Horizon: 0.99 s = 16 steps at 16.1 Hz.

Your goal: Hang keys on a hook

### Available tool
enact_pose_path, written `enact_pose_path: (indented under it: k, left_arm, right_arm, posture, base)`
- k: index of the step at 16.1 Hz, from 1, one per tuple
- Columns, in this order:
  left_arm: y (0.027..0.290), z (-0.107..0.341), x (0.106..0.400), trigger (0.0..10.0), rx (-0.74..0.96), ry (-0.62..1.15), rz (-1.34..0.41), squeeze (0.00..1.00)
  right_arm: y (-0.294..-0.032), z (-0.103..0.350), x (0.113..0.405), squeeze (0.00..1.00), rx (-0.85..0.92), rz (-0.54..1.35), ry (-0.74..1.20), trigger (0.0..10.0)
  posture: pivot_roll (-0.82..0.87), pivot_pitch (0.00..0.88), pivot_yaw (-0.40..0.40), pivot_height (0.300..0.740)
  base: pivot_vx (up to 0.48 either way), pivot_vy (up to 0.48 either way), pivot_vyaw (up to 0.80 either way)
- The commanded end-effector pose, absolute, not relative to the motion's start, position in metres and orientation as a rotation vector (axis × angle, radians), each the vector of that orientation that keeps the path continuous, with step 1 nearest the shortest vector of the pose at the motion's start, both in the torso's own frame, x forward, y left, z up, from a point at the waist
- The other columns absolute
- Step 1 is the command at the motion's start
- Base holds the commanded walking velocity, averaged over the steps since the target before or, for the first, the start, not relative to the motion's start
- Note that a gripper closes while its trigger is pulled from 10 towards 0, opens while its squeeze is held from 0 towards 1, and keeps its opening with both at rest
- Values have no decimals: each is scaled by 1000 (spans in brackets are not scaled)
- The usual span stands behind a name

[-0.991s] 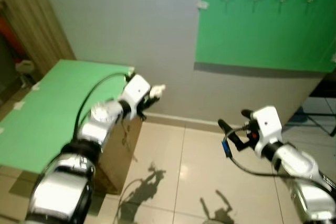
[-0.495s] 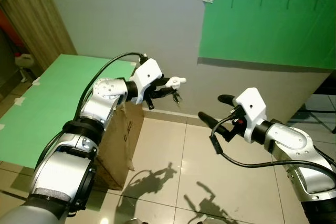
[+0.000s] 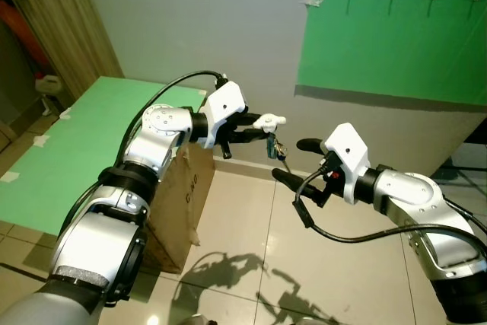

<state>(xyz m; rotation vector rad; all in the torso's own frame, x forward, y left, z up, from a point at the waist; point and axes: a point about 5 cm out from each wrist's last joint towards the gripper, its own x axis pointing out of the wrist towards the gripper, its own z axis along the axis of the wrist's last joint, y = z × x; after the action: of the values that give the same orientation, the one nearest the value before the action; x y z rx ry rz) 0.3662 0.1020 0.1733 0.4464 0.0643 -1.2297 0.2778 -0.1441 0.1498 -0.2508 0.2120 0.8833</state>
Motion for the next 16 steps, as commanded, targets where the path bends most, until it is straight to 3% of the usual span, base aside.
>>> enact_pose_path:
  k: [1,16]
  left_arm:
    - [97,186,367,10000,468,31,-1268,0]
    - [86,215,364,10000,386,-38,-1410,0]
  right_arm:
    - [-144,152,281,0,-257,888,206,10000]
    - [-138,164,299,0,-252,847,133,10000]
  posture:
    - [-197,0,44,740]
    - [-198,0,59,740]
  base:
    - [0,0,0]
    - [0,0,0]
